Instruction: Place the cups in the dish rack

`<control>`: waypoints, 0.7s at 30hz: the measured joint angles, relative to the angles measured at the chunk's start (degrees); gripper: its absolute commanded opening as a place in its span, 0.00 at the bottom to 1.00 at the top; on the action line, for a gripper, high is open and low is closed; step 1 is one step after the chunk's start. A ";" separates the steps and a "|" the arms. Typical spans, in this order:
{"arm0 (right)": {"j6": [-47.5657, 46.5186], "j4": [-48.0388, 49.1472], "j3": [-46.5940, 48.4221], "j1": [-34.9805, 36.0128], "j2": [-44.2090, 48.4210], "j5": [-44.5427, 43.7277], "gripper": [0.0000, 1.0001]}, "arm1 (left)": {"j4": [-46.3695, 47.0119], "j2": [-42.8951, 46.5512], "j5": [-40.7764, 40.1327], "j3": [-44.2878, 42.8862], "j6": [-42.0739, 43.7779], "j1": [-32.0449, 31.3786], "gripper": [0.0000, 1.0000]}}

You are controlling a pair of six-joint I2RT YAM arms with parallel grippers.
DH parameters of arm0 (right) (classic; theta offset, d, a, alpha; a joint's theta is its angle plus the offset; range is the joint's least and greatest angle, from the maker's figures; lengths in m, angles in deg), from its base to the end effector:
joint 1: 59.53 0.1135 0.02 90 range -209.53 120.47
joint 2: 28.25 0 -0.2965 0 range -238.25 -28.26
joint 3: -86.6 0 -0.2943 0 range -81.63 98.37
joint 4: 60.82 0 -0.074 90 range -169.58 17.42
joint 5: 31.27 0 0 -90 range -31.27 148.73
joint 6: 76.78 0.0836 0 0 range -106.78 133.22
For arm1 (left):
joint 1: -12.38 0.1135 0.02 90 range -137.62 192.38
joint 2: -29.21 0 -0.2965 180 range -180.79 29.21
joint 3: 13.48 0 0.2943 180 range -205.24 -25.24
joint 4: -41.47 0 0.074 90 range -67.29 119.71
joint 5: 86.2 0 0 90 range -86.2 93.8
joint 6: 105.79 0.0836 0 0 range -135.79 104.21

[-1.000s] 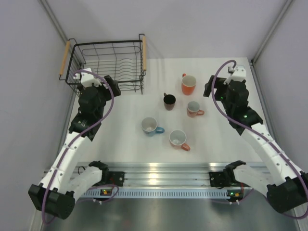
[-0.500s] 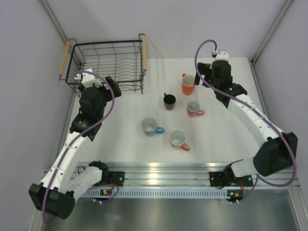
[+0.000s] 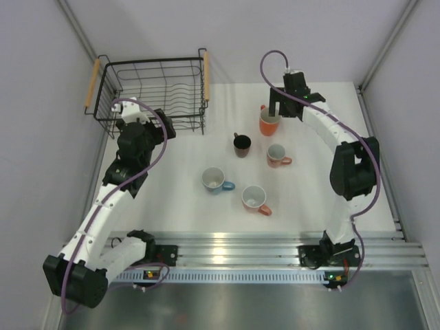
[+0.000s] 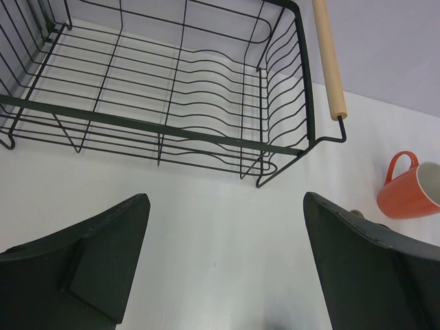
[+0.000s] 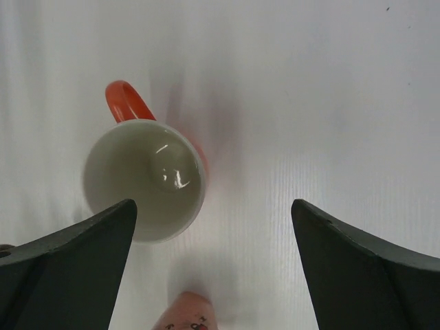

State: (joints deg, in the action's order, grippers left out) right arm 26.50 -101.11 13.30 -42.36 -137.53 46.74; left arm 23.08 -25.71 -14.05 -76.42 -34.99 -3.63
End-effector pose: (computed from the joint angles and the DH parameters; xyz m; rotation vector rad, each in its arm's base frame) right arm 0.5078 0.1387 0.2741 0.0272 2.2990 0.0303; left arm 0.2878 -0.0559 0.3696 -0.2748 1.7245 -0.1774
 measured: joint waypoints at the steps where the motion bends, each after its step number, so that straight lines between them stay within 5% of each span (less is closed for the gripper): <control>1: 0.00 -0.31 -0.07 -0.09 -0.92 0.20 0.95 | 0.02 0.00 0.02 0.00 0.00 0.00 0.99; 10: 0.04 -0.15 -0.76 -0.17 -5.64 1.73 0.88 | 1.20 -0.24 0.04 0.09 0.04 0.00 0.99; 17: 0.48 0.79 1.38 -0.83 -9.62 2.62 0.56 | 1.68 -0.96 0.00 0.22 0.09 0.00 0.99; 21: 0.81 1.03 2.10 -1.07 -11.06 3.21 0.47 | 1.95 -0.96 0.00 0.24 0.20 0.00 0.99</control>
State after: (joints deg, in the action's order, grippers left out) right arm 27.31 -100.09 15.40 -43.43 -148.59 49.96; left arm 25.02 -26.67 -14.05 -76.18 -34.79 -3.63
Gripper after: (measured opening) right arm 0.510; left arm 0.991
